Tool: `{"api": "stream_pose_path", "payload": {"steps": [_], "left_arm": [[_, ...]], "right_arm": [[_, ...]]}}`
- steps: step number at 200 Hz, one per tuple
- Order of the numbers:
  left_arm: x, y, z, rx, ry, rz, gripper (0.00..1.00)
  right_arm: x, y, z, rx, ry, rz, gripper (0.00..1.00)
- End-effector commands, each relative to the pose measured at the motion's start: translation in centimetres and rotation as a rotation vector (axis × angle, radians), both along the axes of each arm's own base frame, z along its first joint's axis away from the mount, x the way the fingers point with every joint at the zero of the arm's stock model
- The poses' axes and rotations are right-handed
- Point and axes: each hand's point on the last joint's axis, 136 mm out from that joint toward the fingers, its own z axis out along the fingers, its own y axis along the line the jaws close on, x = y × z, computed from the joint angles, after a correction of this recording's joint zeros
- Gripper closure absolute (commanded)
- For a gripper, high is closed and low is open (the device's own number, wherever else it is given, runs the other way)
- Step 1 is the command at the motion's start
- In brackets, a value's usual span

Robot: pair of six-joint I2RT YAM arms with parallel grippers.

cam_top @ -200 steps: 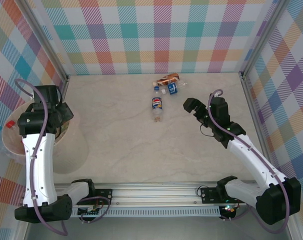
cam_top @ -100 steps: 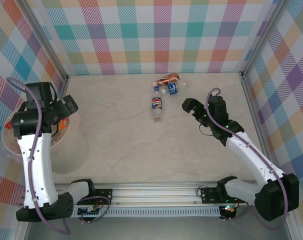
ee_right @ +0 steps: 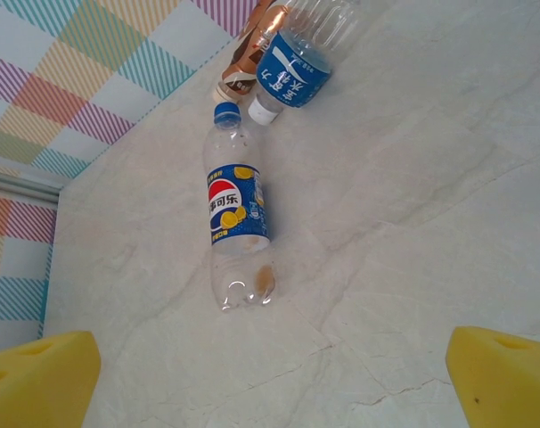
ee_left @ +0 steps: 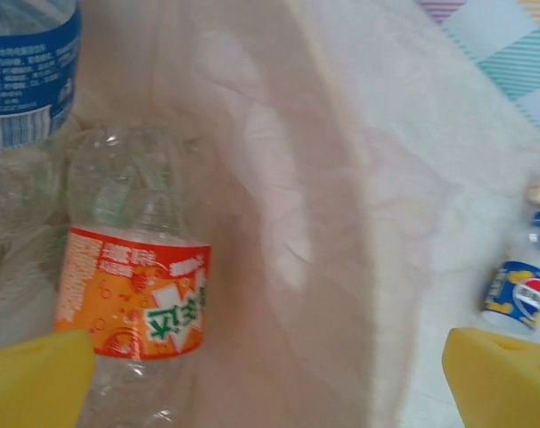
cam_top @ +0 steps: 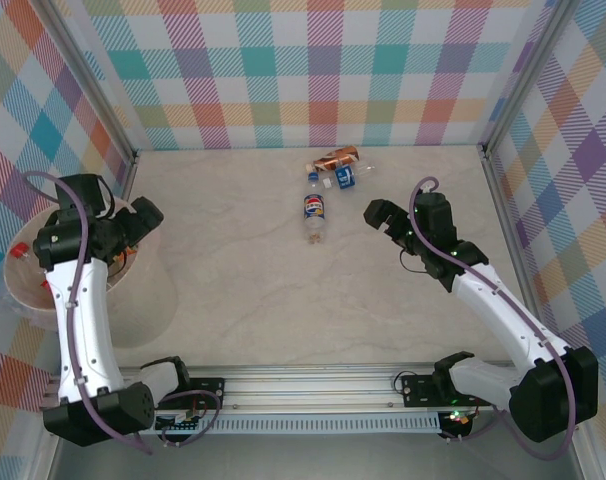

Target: Put the plastic bottles in the bin

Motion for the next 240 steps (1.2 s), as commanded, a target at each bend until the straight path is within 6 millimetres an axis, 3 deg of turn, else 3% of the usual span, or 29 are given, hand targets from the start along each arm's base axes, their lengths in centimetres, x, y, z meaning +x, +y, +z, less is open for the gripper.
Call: {"api": "stream_pose_path", "payload": {"steps": [1, 25, 45, 66, 98, 151, 183, 240], "left_arm": [[0.3, -2.4, 4.6, -0.100, -0.192, -0.067, 0.00], [0.9, -5.8, 7.1, -0.228, -0.313, -0.179, 0.00], [1.1, -8.5, 8.1, -0.200, -0.334, -0.264, 0.00], [1.7, -11.5, 8.6, -0.129, -0.321, -0.349, 0.00], [4.1, -17.6, 8.1, -0.070, -0.303, -0.495, 0.00], [10.1, -25.8, 2.9, 0.007, -0.205, -0.584, 0.00], [13.1, -28.9, -0.7, 0.001, -0.142, -0.600, 0.00], [17.2, -34.3, -9.5, 0.111, 0.062, -0.690, 0.00]], "right_arm": [[0.0, -0.1, 0.7, -0.019, -0.033, 0.010, 0.00], [0.1, 0.2, 0.7, -0.008, -0.049, 0.028, 0.00], [0.2, 0.4, 0.7, 0.001, -0.056, 0.036, 0.00], [0.2, 0.4, 0.7, 0.001, -0.058, 0.036, 0.00], [-0.1, 0.2, 1.3, -0.003, -0.074, 0.031, 0.00], [-1.6, -1.2, 2.0, -0.039, -0.103, 0.006, 0.00], [-2.5, -2.0, 2.2, -0.052, -0.117, -0.008, 0.00], [-3.1, -2.2, 2.2, -0.059, -0.118, -0.006, 0.00]]}}
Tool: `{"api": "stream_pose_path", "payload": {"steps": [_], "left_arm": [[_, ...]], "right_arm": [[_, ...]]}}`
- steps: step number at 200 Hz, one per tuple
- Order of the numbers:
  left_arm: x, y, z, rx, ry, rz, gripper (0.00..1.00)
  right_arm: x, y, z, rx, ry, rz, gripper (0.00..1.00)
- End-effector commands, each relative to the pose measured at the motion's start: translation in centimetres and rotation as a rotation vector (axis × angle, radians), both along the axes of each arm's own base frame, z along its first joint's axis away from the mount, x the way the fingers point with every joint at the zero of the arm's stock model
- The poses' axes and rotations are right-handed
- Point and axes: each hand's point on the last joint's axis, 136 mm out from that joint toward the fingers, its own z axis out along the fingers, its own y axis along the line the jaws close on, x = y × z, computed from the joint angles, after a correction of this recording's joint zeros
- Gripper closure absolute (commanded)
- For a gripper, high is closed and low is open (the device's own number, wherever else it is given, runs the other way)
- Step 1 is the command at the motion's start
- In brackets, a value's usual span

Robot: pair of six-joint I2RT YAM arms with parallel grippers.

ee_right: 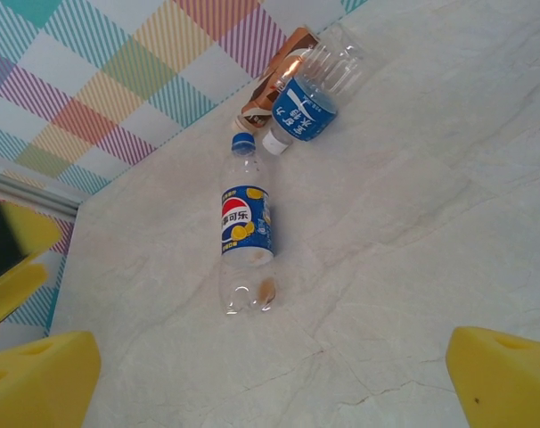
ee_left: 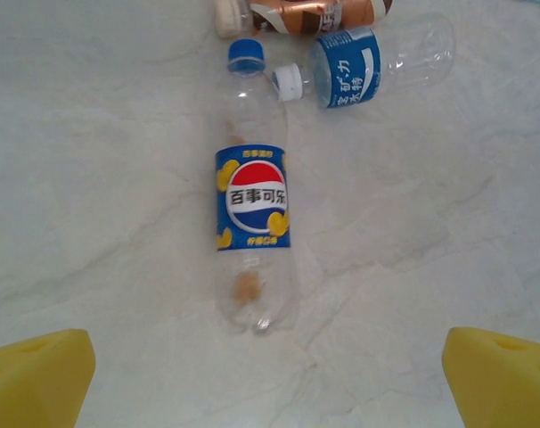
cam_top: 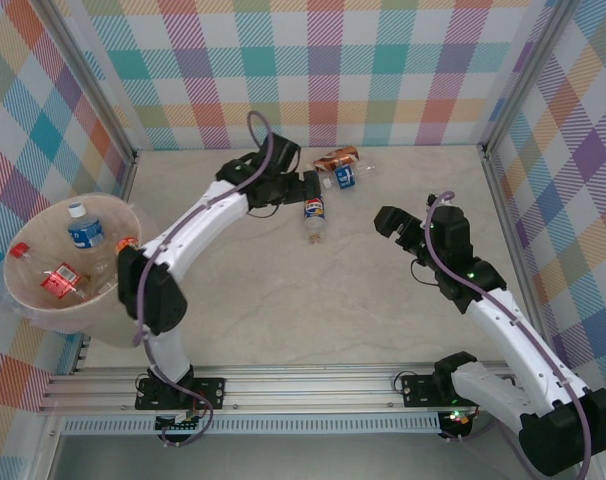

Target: Put the plastic bottles in the bin

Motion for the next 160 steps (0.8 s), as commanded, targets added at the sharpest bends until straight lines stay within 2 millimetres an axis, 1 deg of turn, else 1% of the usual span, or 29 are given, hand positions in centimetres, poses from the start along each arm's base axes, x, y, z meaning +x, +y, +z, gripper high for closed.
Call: {"api": "stream_pose_path", "payload": {"steps": [1, 5, 16, 38, 54, 64, 80, 93, 122, 142, 149, 160], "left_arm": [[1.0, -1.6, -2.3, 0.077, 0.039, -0.034, 0.00], [1.3, -1.8, -3.2, 0.094, 0.049, -0.033, 0.00], [2.3, -1.9, -4.6, 0.127, 0.053, -0.010, 0.00], [4.6, -1.7, -6.9, 0.192, 0.039, 0.056, 0.00], [5.8, -1.8, -8.8, 0.223, 0.037, 0.078, 0.00], [6.5, -2.1, -9.9, 0.233, 0.036, 0.084, 0.00], [7.4, -3.2, -11.7, 0.236, 0.041, 0.054, 0.00], [8.2, -3.8, -12.8, 0.245, 0.037, 0.042, 0.01], [10.3, -3.1, -14.7, 0.333, 0.003, 0.077, 0.04], [11.1, -3.2, -16.1, 0.362, -0.009, 0.081, 0.07], [11.3, -3.1, -16.5, 0.367, -0.008, 0.084, 0.09], [11.5, -3.0, -17.1, 0.370, -0.004, 0.086, 0.14]], "right_arm": [[-0.3, -0.3, -0.4, -0.032, 0.000, 0.005, 0.00], [-0.3, -0.3, -0.4, -0.032, 0.000, 0.005, 0.00], [-0.4, -0.3, -0.3, -0.033, 0.000, 0.008, 0.00], [-0.5, -0.3, -0.4, -0.034, 0.005, 0.010, 0.00], [-0.7, -0.4, -0.5, -0.038, 0.009, 0.010, 0.00], [-0.8, -0.5, -0.6, -0.042, 0.012, 0.008, 0.00], [-1.0, -0.6, -0.6, -0.047, 0.012, 0.006, 0.00], [-1.1, -0.7, -0.6, -0.049, 0.013, 0.006, 0.00], [-1.4, -0.9, -0.5, -0.056, 0.012, 0.002, 0.00], [-1.6, -1.3, -0.6, -0.067, 0.015, -0.007, 0.00], [-1.7, -1.3, -0.5, -0.070, 0.015, -0.009, 0.00], [-1.8, -1.5, -0.5, -0.074, 0.013, -0.013, 0.00]]}}
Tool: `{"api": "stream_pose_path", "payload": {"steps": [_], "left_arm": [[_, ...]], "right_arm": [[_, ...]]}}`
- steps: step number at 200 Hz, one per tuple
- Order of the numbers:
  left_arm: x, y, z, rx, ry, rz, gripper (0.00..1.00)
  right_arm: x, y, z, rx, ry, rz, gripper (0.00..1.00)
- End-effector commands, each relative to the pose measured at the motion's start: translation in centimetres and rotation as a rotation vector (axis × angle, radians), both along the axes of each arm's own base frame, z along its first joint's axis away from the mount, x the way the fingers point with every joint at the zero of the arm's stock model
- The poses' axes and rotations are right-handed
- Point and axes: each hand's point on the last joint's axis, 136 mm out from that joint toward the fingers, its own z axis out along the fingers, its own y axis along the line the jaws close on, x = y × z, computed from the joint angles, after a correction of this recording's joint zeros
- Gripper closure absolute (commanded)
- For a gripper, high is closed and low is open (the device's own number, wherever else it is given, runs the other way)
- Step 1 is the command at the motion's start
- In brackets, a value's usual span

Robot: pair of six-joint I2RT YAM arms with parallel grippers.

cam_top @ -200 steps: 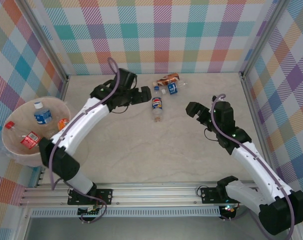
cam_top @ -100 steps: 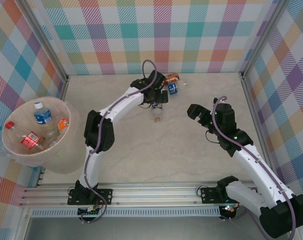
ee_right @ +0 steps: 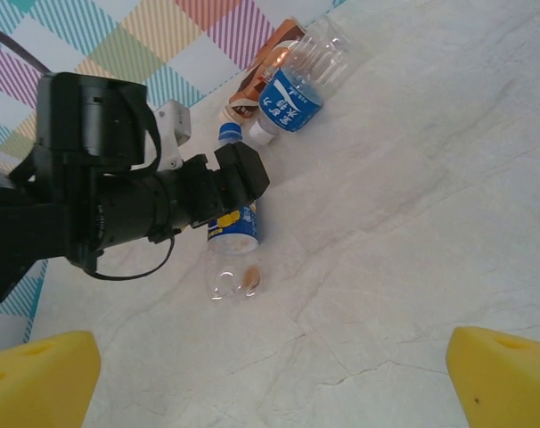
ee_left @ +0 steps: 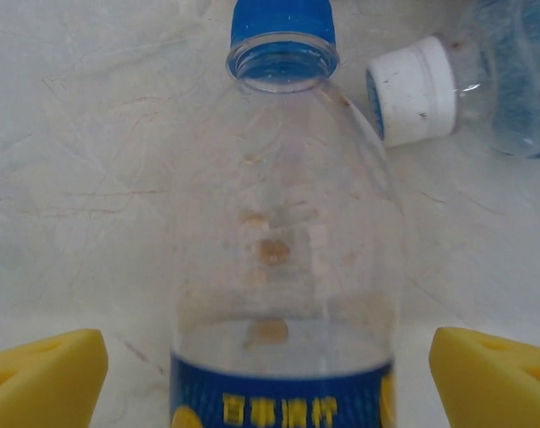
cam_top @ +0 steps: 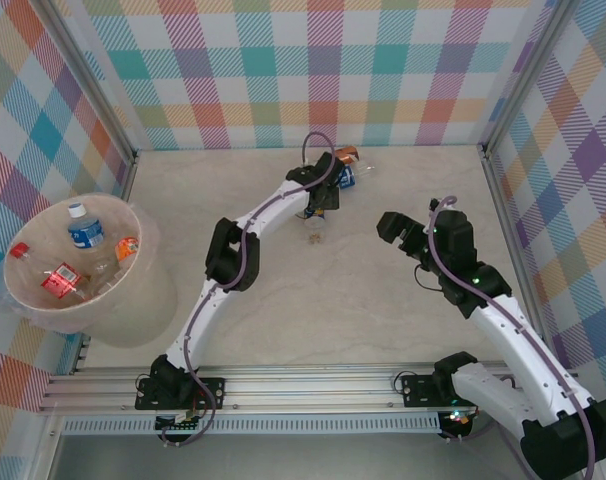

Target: Put the plastic bottles in the bin

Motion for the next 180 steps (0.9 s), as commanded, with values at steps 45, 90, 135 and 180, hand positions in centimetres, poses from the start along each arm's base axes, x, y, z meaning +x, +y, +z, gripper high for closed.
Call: {"api": "stream_pose_path", "payload": {"steps": [45, 90, 135, 180], "left_arm": [[0.1, 0.1, 0.1, 0.023, 0.007, -0.020, 0.37], [-1.0, 0.2, 3.3, -0.016, -0.025, -0.060, 0.46], [-3.6, 1.0, 8.2, -0.092, -0.071, -0.082, 0.51], [-8.2, 3.9, 15.5, -0.160, -0.159, -0.094, 0.53]], "right_arm": [[-0.7, -0.9, -0.2, -0.037, -0.007, -0.015, 0.00], [-1.0, 2.4, 1.9, 0.029, -0.134, 0.179, 0.00], [-1.1, 3.2, 2.2, 0.023, -0.156, 0.237, 0.00], [-1.1, 5.0, 2.9, 0.068, -0.199, 0.324, 0.00]]}}
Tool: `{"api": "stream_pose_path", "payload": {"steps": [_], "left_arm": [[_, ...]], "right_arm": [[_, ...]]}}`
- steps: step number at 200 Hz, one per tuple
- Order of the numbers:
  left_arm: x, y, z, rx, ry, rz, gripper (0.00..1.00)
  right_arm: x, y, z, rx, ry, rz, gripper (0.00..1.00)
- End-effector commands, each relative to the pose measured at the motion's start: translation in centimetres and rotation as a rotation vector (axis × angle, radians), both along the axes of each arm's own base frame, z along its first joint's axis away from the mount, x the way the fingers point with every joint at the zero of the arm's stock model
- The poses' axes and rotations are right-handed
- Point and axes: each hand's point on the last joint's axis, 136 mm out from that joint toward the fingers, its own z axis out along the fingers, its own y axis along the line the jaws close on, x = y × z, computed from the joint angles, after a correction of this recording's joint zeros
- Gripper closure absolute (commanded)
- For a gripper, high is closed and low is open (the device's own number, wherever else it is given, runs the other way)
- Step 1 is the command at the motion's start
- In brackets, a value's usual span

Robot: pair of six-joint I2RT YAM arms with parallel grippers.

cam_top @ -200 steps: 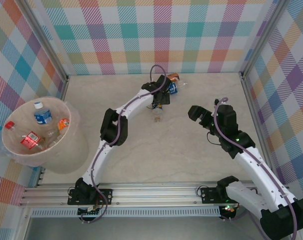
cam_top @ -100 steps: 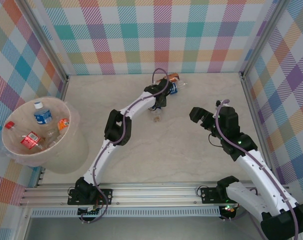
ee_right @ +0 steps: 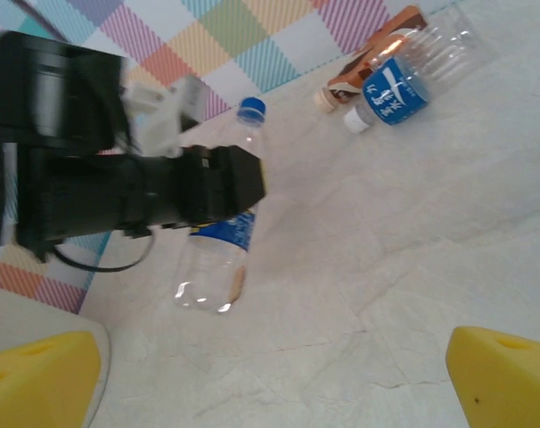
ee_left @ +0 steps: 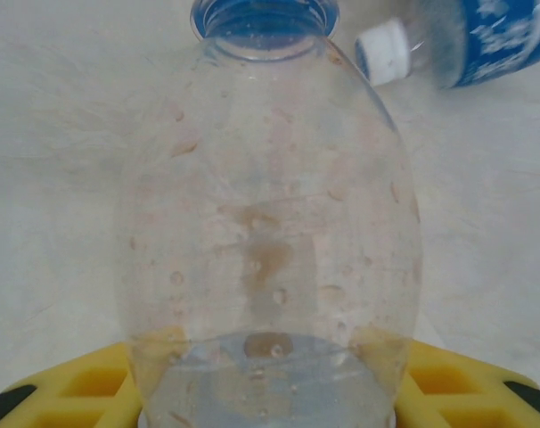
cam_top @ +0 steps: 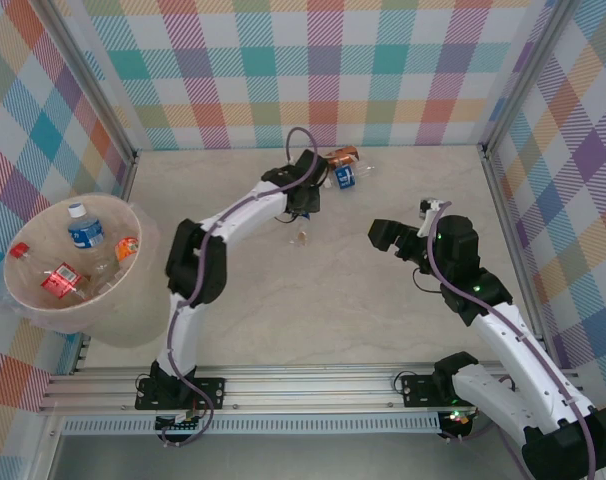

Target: Put the plastic bottles in the bin

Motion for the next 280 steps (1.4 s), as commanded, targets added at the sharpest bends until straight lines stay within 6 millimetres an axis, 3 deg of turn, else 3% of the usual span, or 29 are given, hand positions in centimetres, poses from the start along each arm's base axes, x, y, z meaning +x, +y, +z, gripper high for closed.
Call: {"api": "stream_pose_path", "payload": {"steps": [1, 64, 93, 136, 179, 229, 246, 280], "left_arm": [[-1.8, 0.8, 6.9, -0.089, -0.122, -0.020, 0.53], [-8.8, 7.0, 17.1, -0.135, -0.307, -0.001, 0.53], [-11.6, 10.4, 21.3, -0.071, -0.381, -0.009, 0.53], [-15.7, 16.5, 29.1, 0.003, -0.577, 0.070, 0.53], [-19.1, 22.7, 33.8, 0.117, -0.727, 0.219, 0.52], [-20.2, 29.8, 36.0, 0.382, -0.797, 0.464, 0.51], [-20.1, 32.6, 34.9, 0.438, -0.762, 0.541, 0.51], [-19.3, 36.6, 30.4, 0.412, -0.725, 0.528, 0.50]], "right_arm": [[0.1, 1.5, 1.2, 0.029, -0.069, 0.088, 0.00], [-0.2, 6.1, 2.7, 0.099, -0.146, 0.299, 0.00], [0.2, 7.6, 3.0, 0.071, -0.155, 0.324, 0.00], [1.2, 8.4, 3.2, 0.057, -0.184, 0.298, 0.00], [1.9, 8.7, 2.7, 0.055, -0.166, 0.281, 0.00], [2.1, 8.8, 2.4, 0.053, -0.148, 0.277, 0.00], [2.1, 8.7, 2.1, 0.051, -0.141, 0.274, 0.00], [1.9, 8.7, 1.9, 0.034, -0.142, 0.273, 0.00]]}}
